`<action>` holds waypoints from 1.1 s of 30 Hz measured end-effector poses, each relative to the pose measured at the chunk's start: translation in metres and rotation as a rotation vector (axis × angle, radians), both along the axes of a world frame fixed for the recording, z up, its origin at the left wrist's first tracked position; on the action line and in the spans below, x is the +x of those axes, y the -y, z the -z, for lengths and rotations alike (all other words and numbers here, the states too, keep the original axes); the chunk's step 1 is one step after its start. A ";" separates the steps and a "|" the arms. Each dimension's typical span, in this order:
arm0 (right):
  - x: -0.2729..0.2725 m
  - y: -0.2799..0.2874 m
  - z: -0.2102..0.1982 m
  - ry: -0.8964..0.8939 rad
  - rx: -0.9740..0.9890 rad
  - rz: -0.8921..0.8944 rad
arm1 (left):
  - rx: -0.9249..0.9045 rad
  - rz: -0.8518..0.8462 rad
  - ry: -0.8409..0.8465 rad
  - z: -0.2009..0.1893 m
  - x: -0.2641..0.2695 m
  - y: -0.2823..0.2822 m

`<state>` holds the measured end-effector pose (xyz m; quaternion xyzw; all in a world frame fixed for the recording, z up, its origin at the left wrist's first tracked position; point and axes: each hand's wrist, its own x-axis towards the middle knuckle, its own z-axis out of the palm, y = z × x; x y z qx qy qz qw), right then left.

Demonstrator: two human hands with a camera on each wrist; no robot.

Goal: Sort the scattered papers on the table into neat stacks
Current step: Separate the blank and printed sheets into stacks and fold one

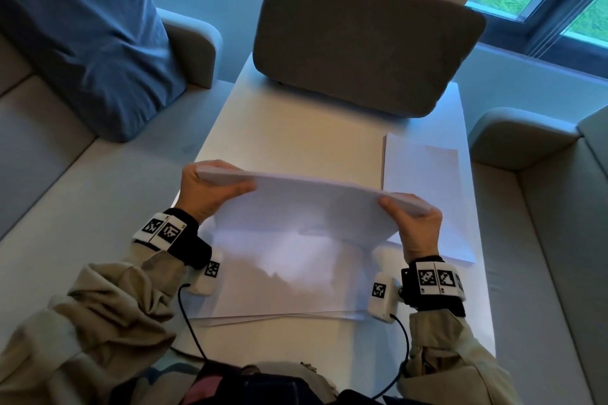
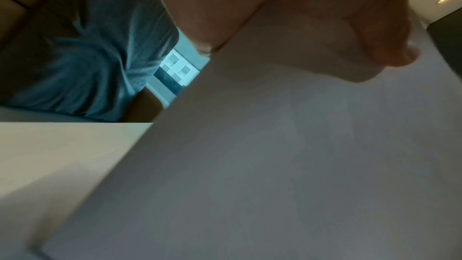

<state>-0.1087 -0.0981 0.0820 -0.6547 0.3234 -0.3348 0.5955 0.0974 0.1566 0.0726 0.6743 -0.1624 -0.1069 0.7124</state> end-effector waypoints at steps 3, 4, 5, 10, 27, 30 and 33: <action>0.003 -0.003 -0.001 -0.073 -0.156 0.015 | 0.047 0.016 -0.076 0.013 -0.003 -0.004; 0.004 -0.005 -0.005 -0.073 -0.245 0.047 | 0.058 0.021 -0.087 0.016 -0.003 -0.005; 0.006 -0.006 -0.009 -0.071 -0.362 0.068 | 0.074 0.022 -0.081 0.016 -0.004 -0.004; 0.028 -0.028 -0.034 -0.314 -1.184 -0.167 | 0.140 0.065 -0.021 -0.007 -0.014 0.007; 0.017 -0.023 -0.059 0.050 -0.361 -0.242 | -0.024 0.009 0.050 -0.038 0.020 0.001; 0.019 -0.031 -0.049 0.109 -0.214 -0.206 | -0.225 0.041 -0.078 -0.042 0.008 0.008; 0.023 -0.041 -0.037 0.167 -0.091 -0.209 | -0.145 0.024 -0.021 -0.044 -0.020 0.024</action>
